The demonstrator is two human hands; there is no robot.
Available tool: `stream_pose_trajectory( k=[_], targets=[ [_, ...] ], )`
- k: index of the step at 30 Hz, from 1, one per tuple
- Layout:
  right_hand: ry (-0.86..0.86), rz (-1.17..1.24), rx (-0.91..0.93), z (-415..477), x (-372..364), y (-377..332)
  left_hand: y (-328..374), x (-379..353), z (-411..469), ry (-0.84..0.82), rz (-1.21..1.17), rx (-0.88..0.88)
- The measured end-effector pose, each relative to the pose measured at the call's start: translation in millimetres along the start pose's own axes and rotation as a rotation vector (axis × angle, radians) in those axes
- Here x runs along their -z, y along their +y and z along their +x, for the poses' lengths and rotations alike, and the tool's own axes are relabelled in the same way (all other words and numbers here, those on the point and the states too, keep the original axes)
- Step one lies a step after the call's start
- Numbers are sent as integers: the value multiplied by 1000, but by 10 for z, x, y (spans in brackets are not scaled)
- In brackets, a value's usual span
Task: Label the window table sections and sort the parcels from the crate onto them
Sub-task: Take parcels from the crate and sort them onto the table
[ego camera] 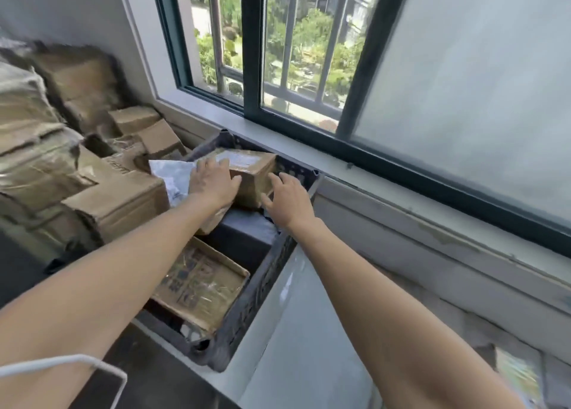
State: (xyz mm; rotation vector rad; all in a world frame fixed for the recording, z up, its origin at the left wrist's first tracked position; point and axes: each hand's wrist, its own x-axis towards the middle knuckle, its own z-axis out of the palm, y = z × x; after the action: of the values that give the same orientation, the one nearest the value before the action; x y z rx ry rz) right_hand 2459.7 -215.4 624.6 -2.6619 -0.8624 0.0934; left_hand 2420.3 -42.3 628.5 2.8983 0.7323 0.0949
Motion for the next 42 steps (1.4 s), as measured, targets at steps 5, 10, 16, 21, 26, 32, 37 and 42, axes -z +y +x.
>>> stream_pose_trajectory(
  k=[5,10,16,21,26,32,37,42],
  targets=[
    [-8,64,-54,318,-250,-227,-178,-172,151,-75,-76,-11],
    [-82,706,-584,609,-353,-369,-250,-267,269,-78,-56,-109],
    [-161,1151,-924,851,-413,-400,-331,-366,301,-46,-102,-124],
    [-197,1291,-970,796,-392,-419,-365,-363,270,16,-173,-113],
    [12,1359,-985,665,-302,-345,-241,-217,278,181,-513,46],
    [108,1448,-823,353,-62,-98,74,35,303,201,-992,448],
    [197,1698,-702,63,72,106,420,127,175,-33,-1340,414],
    [126,1739,-553,-315,126,272,750,241,-112,-406,-1694,169]
  ],
)
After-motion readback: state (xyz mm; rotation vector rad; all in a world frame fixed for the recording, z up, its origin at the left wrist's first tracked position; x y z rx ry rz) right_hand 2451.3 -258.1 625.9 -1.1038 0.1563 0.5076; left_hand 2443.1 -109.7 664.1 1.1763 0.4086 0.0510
